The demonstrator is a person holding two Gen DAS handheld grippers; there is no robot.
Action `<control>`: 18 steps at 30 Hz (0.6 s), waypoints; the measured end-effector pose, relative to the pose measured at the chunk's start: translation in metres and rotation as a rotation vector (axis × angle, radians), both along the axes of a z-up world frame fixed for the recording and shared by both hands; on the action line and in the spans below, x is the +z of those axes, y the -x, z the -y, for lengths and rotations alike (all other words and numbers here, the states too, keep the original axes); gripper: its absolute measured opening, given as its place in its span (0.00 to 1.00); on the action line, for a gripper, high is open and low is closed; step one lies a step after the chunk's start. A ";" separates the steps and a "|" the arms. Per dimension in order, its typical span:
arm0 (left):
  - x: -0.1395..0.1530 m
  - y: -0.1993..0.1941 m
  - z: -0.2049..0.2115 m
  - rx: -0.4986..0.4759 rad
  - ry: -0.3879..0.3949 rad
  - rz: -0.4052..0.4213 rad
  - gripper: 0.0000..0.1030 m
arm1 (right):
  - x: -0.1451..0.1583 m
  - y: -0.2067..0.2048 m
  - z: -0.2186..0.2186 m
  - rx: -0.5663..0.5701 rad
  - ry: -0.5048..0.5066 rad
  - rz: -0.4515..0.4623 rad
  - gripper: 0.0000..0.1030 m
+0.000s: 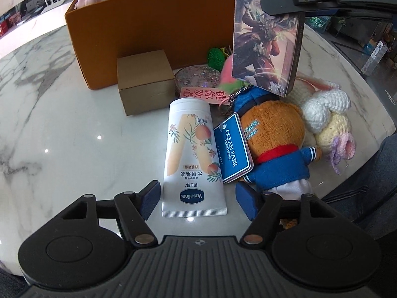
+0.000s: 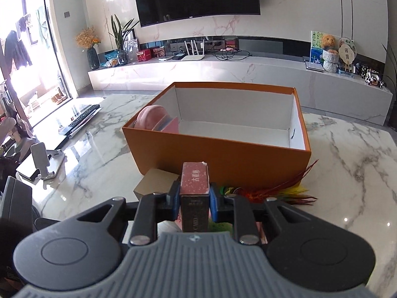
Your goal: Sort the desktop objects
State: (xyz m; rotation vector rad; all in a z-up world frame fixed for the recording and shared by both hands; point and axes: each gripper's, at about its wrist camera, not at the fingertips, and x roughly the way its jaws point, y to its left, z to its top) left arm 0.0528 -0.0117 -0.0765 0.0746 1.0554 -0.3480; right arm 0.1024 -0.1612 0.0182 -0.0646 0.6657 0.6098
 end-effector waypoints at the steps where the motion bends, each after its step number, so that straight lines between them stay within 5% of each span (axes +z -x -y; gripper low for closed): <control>1: 0.001 0.000 -0.001 0.007 0.002 0.004 0.57 | 0.000 0.000 0.000 -0.002 -0.004 0.000 0.24; 2: 0.002 0.000 -0.004 0.023 0.017 0.004 0.51 | 0.000 0.000 0.000 -0.004 -0.004 0.000 0.24; 3: 0.003 -0.001 -0.009 0.044 0.030 0.004 0.28 | 0.000 0.000 0.000 -0.006 -0.004 0.001 0.24; 5: 0.006 -0.003 -0.018 0.078 0.047 0.001 0.12 | -0.001 0.000 0.000 -0.009 -0.005 0.001 0.24; 11: 0.013 -0.007 -0.030 0.119 0.090 -0.005 0.06 | -0.001 0.000 -0.004 -0.002 -0.007 0.003 0.24; 13: 0.015 -0.007 -0.026 0.110 0.085 0.006 0.09 | 0.000 0.001 -0.004 -0.002 -0.008 0.004 0.24; 16: 0.015 -0.008 -0.015 0.092 0.054 0.046 0.64 | 0.001 0.003 -0.002 -0.007 -0.011 0.006 0.24; 17: 0.015 -0.009 -0.012 0.084 0.048 0.068 0.75 | 0.002 0.004 0.000 -0.010 -0.011 0.008 0.24; 18: 0.016 -0.011 -0.009 0.072 0.045 0.080 0.74 | 0.002 0.004 0.001 -0.013 -0.011 0.008 0.24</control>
